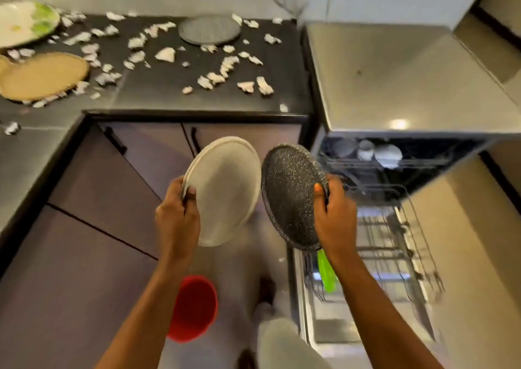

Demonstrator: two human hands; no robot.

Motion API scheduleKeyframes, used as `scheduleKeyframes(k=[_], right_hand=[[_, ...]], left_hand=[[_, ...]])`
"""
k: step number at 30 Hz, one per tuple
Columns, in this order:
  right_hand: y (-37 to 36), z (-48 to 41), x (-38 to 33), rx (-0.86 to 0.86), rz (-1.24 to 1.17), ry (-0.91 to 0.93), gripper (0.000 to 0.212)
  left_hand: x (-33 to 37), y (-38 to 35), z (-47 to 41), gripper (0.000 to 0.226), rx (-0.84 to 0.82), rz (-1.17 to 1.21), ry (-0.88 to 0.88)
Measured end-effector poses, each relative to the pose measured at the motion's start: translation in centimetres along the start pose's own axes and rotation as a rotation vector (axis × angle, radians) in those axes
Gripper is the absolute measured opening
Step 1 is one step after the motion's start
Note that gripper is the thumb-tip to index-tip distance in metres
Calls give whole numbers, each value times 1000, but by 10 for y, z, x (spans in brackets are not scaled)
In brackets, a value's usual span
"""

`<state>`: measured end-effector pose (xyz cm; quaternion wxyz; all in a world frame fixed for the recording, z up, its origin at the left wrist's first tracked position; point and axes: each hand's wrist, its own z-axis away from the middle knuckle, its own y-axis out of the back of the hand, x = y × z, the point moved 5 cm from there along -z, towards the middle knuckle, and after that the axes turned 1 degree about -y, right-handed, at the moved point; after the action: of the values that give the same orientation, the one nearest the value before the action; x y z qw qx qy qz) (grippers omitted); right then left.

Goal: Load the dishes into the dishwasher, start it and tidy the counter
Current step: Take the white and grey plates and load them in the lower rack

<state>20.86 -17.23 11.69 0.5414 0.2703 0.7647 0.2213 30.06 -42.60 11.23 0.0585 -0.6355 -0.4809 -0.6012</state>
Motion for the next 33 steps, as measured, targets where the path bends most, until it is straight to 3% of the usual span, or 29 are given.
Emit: scheduleKeyframes(k=[6,15,23,33], right_hand=[[43,86,115,-108,220,-333,30],[110,119,260,-53,289,-771,29],[69,85,380,-290,282,-789,26],[-19,60,463,-428,336,-619,30]], left_hand=[[-23,-62,87,20,-210,-32,128],[-29,-148,167,13,-404,-25,262],[-42,-246,220,19,-297,-41,426],[-98,-308,255,14,-132,19,559]])
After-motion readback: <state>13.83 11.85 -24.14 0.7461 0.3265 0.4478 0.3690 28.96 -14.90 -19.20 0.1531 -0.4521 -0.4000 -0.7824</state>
